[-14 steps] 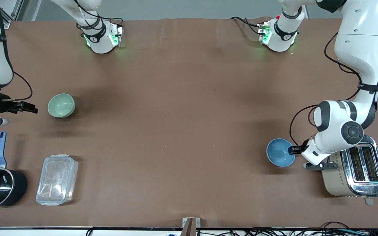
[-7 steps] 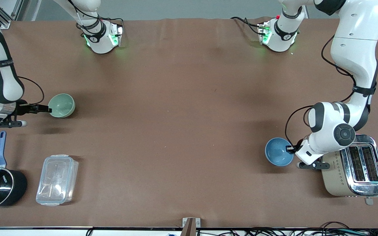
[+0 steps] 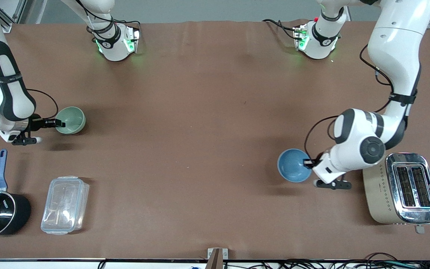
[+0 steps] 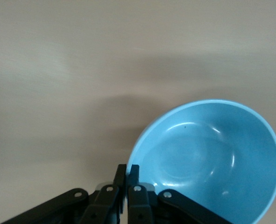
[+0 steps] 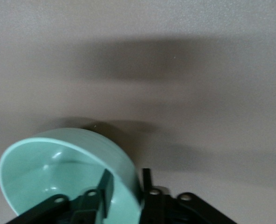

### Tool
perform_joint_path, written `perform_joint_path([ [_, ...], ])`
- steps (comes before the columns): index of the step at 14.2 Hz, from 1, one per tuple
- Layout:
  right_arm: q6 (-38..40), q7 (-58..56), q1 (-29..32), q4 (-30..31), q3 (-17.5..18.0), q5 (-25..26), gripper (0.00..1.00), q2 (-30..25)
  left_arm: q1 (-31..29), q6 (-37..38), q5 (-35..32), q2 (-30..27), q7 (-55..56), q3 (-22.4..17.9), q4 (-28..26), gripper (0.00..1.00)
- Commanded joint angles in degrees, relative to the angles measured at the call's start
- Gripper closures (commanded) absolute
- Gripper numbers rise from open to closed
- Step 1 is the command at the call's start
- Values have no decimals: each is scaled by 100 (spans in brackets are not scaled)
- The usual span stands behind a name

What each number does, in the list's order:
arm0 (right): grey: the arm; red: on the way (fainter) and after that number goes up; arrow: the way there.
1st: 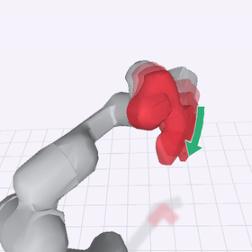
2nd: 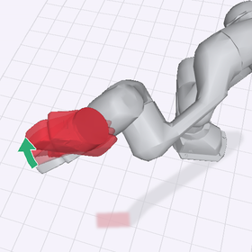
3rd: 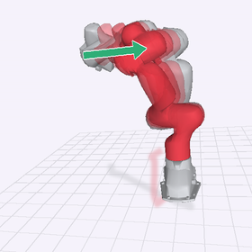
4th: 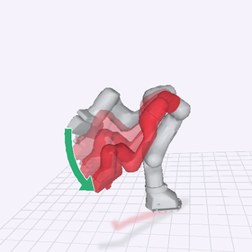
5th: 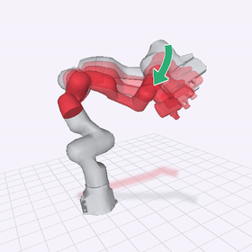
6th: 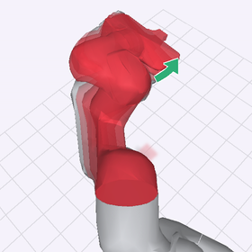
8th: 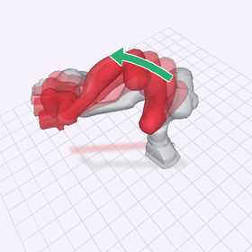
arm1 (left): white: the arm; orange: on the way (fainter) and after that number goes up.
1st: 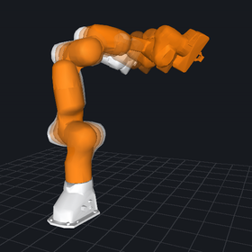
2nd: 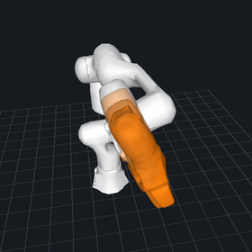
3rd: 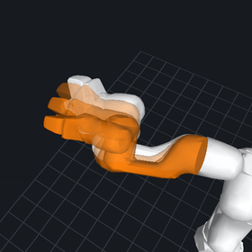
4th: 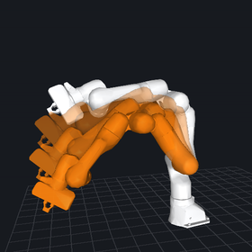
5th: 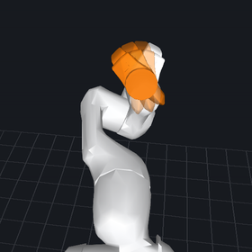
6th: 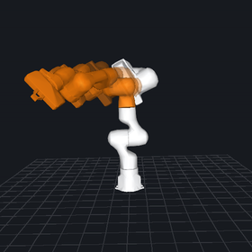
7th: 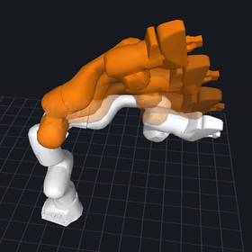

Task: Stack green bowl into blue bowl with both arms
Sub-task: 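Slide the blue bowl toward the table middle while the right gripper lifts the green bowl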

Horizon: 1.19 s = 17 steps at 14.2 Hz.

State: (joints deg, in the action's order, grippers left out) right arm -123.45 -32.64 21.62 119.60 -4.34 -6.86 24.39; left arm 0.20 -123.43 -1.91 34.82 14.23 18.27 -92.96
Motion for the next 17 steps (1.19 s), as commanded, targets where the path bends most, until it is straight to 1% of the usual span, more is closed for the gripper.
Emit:
perform_joint_path([
  [1, 84, -138, 53, 133, 83, -122, 100, -224, 207, 74, -81, -11, 1026, 500, -20, 100],
  [3, 443, -50, -52, 55, 83, -131, 100, -635, 733, 12, -99, 129, 1642, 511, 119, 100],
  [5, 497, 413, -324, 45, 83, -122, 99, -1075, 1200, -23, -82, 349, 2248, 511, 260, 100],
  [6, 645, 703, -447, 45, 83, -122, 99, -1234, 1489, -249, -90, 463, 2573, 511, 348, 100],
  [8, 1137, 1074, -754, 45, 91, -122, 98, -1480, 1842, -654, -90, 613, 3136, 502, 349, 100],
  [10, 1183, 1119, -1105, 28, 100, -149, 98, -1656, 2167, -988, -99, 736, 3568, 493, 349, 100],
  [12, 1244, 1609, -1440, -69, 100, -472, 98, -1727, 2466, -1252, -99, 868, 3841, 397, 349, 100],
  [14, 1393, 1961, -1913, -121, 109, -579, 98, -1763, 2660, -1359, -99, 930, 3903, 283, 349, 98],
  [15, 1446, 2355, -2212, -130, 100, -579, 98, -1763, 2739, -1359, -99, 930, 3904, 213, 349, 96],
  [16, 1438, 2480, -2476, -165, 100, -588, 98, -1754, 2766, -1359, -99, 930, 3904, 177, 349, 92],
  [17, 1429, 2560, -2740, -252, 109, -588, 97, -1737, 2766, -1359, -99, 921, 3904, 159, 358, 76],
])
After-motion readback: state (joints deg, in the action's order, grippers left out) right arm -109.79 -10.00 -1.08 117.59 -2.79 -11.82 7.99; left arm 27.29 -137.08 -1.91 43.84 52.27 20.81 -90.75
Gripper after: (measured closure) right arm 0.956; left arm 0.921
